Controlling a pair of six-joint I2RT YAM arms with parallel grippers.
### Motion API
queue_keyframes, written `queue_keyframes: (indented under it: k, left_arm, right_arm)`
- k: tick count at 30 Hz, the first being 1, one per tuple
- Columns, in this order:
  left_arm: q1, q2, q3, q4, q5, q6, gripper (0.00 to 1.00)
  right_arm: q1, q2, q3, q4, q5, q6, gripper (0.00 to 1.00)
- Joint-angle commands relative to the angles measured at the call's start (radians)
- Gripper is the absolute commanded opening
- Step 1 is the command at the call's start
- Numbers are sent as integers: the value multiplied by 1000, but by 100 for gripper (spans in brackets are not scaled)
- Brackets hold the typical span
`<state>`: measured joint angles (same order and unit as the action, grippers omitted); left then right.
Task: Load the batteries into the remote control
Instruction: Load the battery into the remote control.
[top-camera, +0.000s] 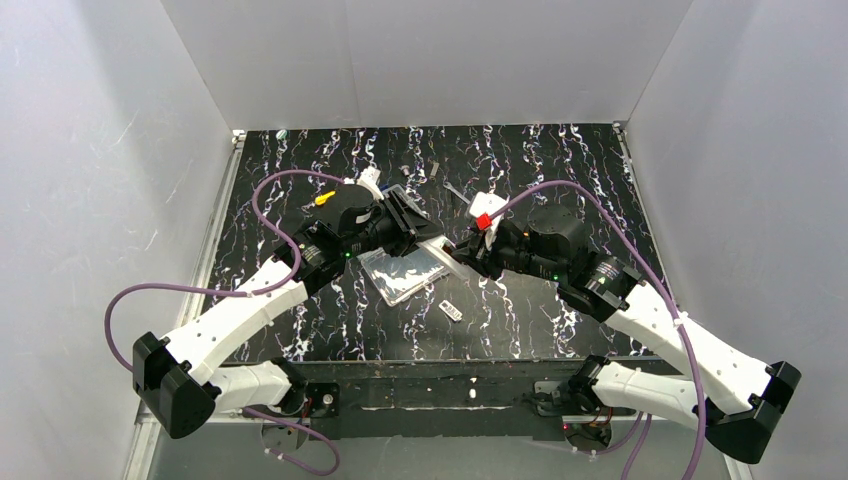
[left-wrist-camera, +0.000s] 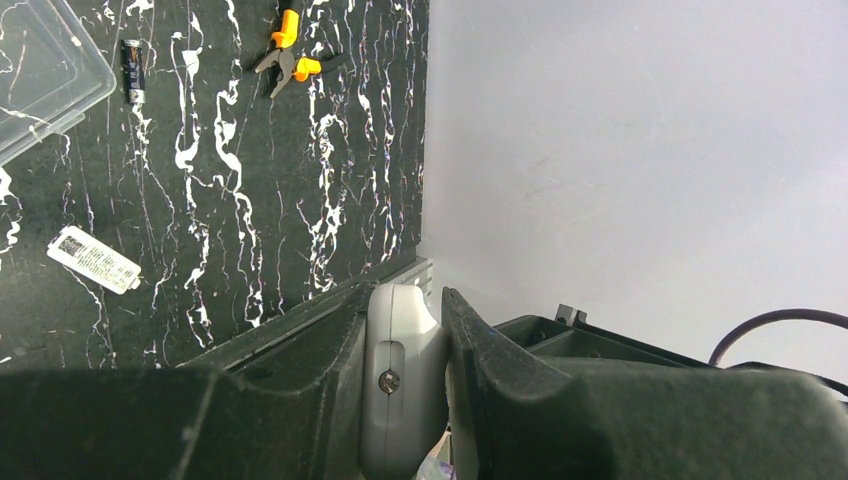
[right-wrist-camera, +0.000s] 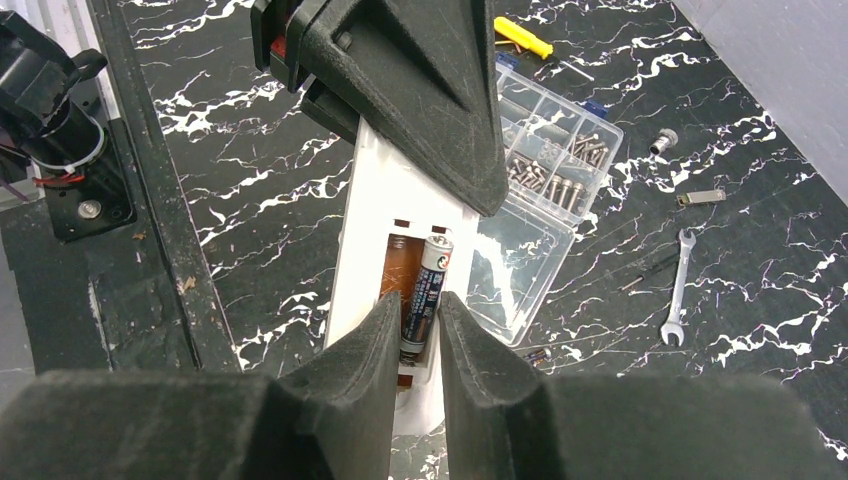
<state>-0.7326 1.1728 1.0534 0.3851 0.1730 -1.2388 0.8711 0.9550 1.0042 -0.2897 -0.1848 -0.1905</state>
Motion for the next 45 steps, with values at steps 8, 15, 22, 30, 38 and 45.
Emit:
queue_keyframes:
  k: [8,15,22,30,38,45]
  left_arm:
    - [-3,-19,-18,41,22,-17,0]
    - [-3,-19,-20,39,25,-19,0]
    - [-3,-15,-18,41,32,-21,0]
    - [-4,4,-33,165,139,42,0]
    - [-2,11,-102,386,238,99,0]
    - [-2,17,-119,430,301,150,0]
  right_arm:
    - [6,-24,16,20,29,-17,31]
    - [8,-39,23,30,34,-19,35]
    - [8,-47,24,35,16,-9,38]
    - [7,-104,15,113,33,25,41]
    - [7,-119,46,66,63,-5,43]
    - [6,-144,37,32,61,-33,43]
